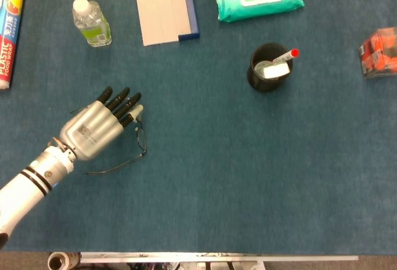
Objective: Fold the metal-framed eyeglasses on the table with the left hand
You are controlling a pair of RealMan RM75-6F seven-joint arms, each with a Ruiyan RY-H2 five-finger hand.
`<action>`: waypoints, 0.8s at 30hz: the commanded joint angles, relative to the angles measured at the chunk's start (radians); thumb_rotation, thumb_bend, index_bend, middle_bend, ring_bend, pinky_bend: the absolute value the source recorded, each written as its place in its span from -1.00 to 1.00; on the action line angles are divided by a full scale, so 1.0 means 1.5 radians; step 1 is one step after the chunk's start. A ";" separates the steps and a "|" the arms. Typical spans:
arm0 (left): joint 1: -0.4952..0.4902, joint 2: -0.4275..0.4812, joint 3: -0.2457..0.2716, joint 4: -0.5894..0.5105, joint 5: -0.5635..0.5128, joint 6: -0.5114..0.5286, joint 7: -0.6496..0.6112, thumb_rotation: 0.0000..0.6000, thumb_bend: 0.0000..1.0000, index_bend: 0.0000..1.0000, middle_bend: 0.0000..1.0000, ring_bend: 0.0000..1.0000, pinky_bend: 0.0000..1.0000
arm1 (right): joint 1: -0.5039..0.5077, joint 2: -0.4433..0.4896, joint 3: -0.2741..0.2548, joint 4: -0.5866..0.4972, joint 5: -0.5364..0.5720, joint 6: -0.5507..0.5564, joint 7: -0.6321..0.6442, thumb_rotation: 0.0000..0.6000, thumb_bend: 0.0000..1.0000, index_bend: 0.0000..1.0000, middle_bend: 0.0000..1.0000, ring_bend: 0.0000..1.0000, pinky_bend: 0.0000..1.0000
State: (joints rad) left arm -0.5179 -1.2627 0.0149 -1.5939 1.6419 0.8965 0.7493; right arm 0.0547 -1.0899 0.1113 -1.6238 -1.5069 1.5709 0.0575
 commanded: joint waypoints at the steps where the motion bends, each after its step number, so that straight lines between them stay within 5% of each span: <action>1: -0.003 -0.012 0.004 0.009 -0.005 0.000 0.004 1.00 0.68 -0.88 -1.00 -1.00 -0.67 | -0.001 0.001 0.000 -0.001 -0.001 0.002 0.000 1.00 0.08 0.18 0.02 -0.28 -0.29; 24: -0.022 -0.043 0.023 0.051 -0.032 -0.003 0.000 1.00 0.68 -0.89 -1.00 -1.00 -0.67 | -0.002 0.002 0.001 -0.001 0.004 -0.001 0.001 1.00 0.08 0.18 0.03 -0.28 -0.29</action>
State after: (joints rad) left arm -0.5507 -1.3261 0.0489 -1.5199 1.5962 0.8938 0.7468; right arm 0.0513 -1.0869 0.1127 -1.6256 -1.5015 1.5687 0.0589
